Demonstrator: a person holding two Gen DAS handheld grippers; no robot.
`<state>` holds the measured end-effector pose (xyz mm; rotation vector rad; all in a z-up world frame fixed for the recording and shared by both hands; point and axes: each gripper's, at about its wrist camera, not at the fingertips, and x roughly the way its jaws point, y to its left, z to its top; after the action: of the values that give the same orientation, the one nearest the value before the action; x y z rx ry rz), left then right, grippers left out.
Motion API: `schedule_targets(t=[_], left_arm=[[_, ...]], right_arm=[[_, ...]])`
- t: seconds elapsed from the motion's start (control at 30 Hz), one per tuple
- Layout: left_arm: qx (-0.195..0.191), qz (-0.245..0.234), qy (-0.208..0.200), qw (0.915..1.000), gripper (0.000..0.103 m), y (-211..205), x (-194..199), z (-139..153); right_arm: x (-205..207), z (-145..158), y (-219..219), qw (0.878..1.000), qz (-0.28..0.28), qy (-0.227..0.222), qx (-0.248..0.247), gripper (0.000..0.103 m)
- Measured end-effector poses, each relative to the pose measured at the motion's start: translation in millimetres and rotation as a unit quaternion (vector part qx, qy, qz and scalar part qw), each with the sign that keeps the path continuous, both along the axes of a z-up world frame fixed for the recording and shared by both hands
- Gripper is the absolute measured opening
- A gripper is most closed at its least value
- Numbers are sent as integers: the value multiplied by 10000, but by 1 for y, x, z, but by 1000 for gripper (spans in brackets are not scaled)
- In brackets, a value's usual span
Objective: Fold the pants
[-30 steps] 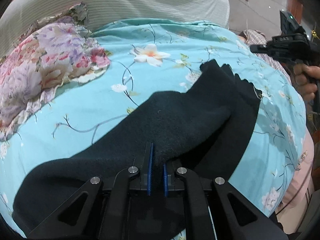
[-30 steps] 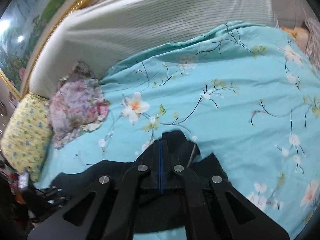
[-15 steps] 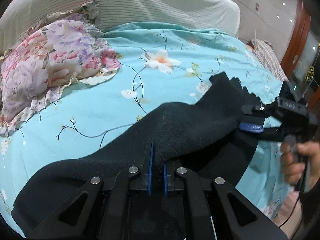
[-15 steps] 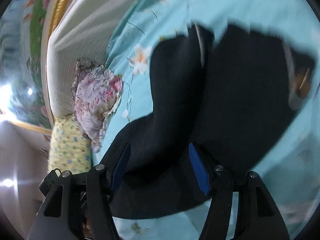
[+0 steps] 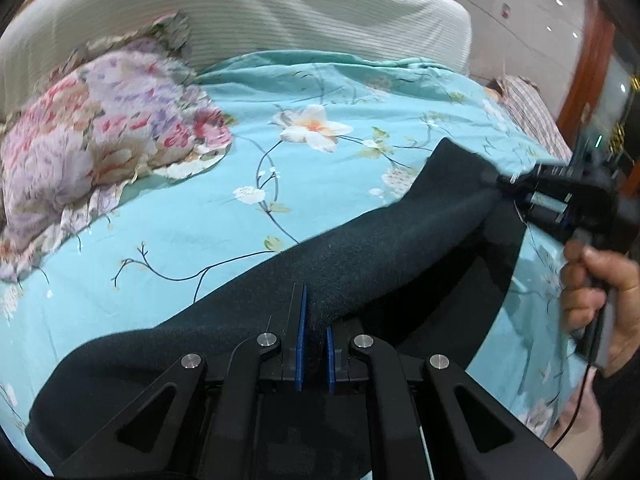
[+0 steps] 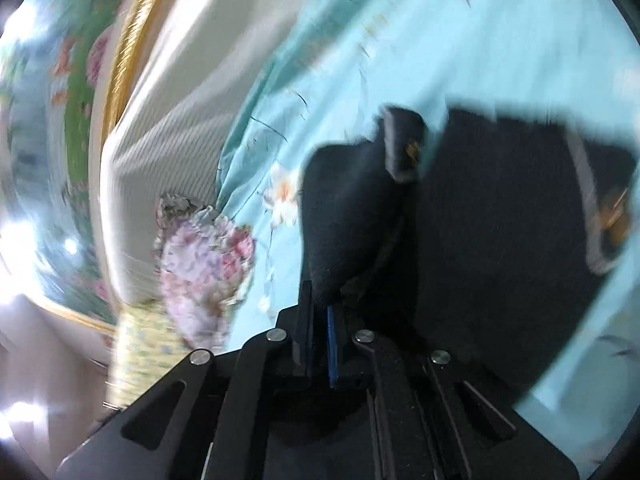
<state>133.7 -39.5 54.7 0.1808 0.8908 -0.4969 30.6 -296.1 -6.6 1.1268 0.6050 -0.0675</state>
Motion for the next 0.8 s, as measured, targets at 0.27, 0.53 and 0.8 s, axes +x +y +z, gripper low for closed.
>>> schedule_targets(t=[0.27,0.53,0.8], left_arm=[[57,-296,201,9993,7,-3,-26,-19],[269,-378,463,9978,7,-8,-41,-51],[114,-101,515,9986,14,3,-52,-51]], right_arm=[[-19,56,28,9804,226,345,-1928,6],[-44,-5,16,9842,229,887,-1515,6],[-55,-10,3,9875,172,995,-1213,27]])
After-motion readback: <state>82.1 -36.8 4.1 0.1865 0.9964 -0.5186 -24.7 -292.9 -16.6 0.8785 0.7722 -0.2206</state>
